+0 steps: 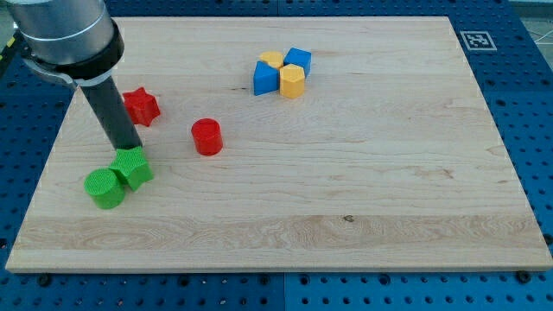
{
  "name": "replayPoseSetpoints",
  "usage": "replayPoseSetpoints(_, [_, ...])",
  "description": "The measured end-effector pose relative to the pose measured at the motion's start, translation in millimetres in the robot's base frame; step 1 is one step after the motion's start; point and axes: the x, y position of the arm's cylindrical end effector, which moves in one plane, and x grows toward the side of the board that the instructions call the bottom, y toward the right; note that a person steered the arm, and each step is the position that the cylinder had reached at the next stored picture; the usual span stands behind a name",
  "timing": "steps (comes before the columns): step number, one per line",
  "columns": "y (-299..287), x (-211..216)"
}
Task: Move your arm closer to the red star
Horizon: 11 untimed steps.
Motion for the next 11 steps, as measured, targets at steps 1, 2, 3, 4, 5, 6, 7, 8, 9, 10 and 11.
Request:
replayPoseSetpoints(1, [0, 0])
replayPoseSetpoints(2, [0, -4])
replayPoseSetpoints(3, [8, -12])
replayPoseSetpoints(4, [22, -22])
replayPoseSetpoints(5, [35, -35])
replayPoseSetpoints(6, [51, -49])
replayPoseSetpoints(7, [53, -78])
replayPoseSetpoints(8, [46, -110])
replayPoseSetpoints(9, [19, -115])
replayPoseSetpoints(10, [-2, -115])
replayPoseSetpoints(11, [-4, -112])
